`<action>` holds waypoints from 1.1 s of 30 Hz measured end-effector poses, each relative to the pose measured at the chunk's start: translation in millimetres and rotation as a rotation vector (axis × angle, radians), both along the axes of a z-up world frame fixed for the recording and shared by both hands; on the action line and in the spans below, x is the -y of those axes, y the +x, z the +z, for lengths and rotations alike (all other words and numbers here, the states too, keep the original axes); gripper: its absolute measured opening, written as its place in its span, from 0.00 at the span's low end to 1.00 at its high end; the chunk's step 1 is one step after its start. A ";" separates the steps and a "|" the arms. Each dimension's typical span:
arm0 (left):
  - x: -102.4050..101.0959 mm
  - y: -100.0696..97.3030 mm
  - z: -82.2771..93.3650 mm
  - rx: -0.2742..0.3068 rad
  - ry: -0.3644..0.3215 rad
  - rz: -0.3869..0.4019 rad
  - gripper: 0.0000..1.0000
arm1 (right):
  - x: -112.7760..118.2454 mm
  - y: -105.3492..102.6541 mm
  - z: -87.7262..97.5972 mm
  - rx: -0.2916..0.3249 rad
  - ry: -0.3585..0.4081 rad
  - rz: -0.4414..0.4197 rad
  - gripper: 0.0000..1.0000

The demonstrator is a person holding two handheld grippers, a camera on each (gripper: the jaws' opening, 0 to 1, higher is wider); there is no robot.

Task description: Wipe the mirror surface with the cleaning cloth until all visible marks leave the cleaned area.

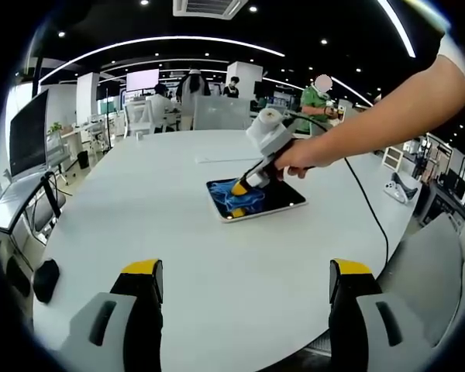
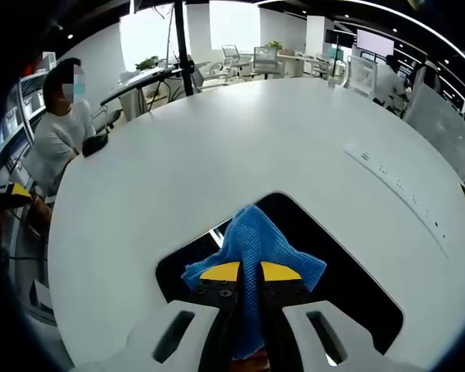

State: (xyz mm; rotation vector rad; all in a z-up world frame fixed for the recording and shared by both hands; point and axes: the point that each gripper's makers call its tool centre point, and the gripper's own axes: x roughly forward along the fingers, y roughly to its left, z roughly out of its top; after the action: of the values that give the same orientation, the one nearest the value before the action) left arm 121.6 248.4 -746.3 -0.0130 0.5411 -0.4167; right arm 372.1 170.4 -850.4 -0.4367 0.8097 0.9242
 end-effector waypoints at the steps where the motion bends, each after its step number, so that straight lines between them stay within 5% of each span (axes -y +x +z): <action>1: 0.2 0.0 0.1 0.000 0.000 -0.001 0.90 | 1.7 0.0 -0.2 0.000 0.000 -0.002 0.03; 33: 3.2 4.0 1.4 0.007 0.001 -0.013 0.90 | 44.4 1.0 -0.7 0.008 -0.024 -0.043 0.03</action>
State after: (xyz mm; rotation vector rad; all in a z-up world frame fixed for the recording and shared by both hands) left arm 125.6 245.2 -744.9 -0.0067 0.5348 -0.4291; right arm 373.1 126.0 -851.1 -0.4414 0.8207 0.8730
